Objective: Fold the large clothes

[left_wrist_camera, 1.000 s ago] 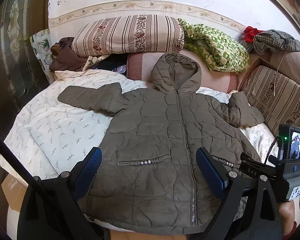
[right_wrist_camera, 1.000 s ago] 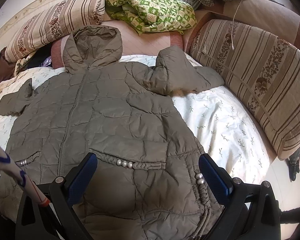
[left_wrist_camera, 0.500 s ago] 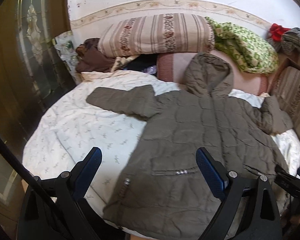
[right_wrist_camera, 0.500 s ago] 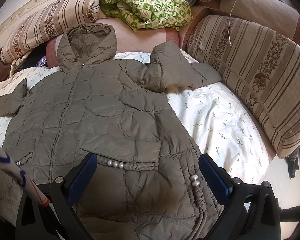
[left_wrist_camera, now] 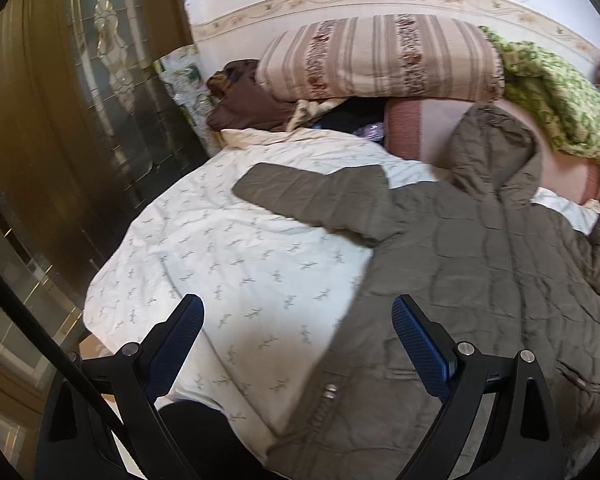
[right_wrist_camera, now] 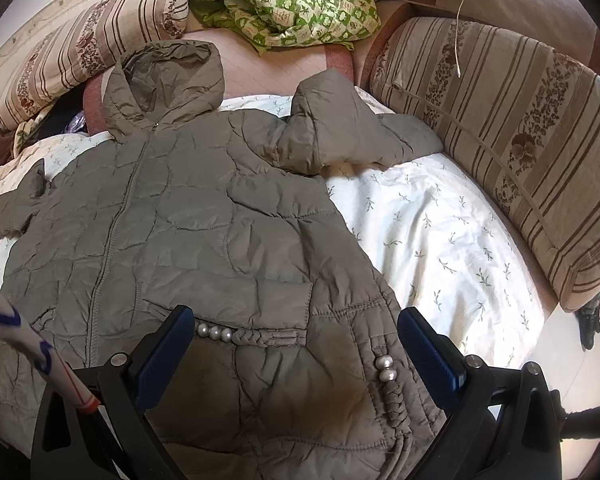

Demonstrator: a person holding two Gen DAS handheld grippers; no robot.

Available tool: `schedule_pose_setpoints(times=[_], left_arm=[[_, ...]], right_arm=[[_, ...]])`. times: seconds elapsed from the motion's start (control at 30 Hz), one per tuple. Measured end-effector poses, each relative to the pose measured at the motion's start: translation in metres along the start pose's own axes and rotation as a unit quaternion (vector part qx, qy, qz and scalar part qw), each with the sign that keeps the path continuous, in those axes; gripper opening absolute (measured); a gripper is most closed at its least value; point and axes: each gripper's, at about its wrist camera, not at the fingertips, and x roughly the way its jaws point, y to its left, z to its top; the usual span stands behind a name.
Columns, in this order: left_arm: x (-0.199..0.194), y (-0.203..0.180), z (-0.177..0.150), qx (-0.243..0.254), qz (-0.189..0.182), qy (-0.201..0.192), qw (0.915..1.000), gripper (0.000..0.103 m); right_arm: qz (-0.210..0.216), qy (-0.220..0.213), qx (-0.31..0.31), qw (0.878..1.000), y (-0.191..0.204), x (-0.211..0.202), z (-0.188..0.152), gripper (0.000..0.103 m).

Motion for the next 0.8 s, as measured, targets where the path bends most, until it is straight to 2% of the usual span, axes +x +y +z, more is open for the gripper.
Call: schedule_pose_setpoints(times=[0.23, 0.43, 0.6, 0.8], left_arm=[[0.033, 0.031, 0.008, -0.026, 0.02, 0.007, 0.9994, 0.095], [0.084, 0.061, 0.023, -0.047, 0.036, 0.029, 0.9978, 0.095], [0.141, 0.089, 0.04, -0.074, 0.004, 0.061, 0.9954, 0.095], [0.231, 0.117, 0.073, -0.128, -0.038, 0.104, 0.9856, 0.095]], right_arm=[[0.001, 0.007, -0.032, 0.999, 0.021, 0.002, 0.0, 0.103], [0.004, 0.017, -0.068, 0.998, 0.054, 0.008, 0.006, 0.103], [0.012, 0.027, -0.095, 0.995, 0.086, 0.016, 0.008, 0.103], [0.021, 0.047, -0.113, 0.992, 0.118, 0.034, 0.013, 0.103]])
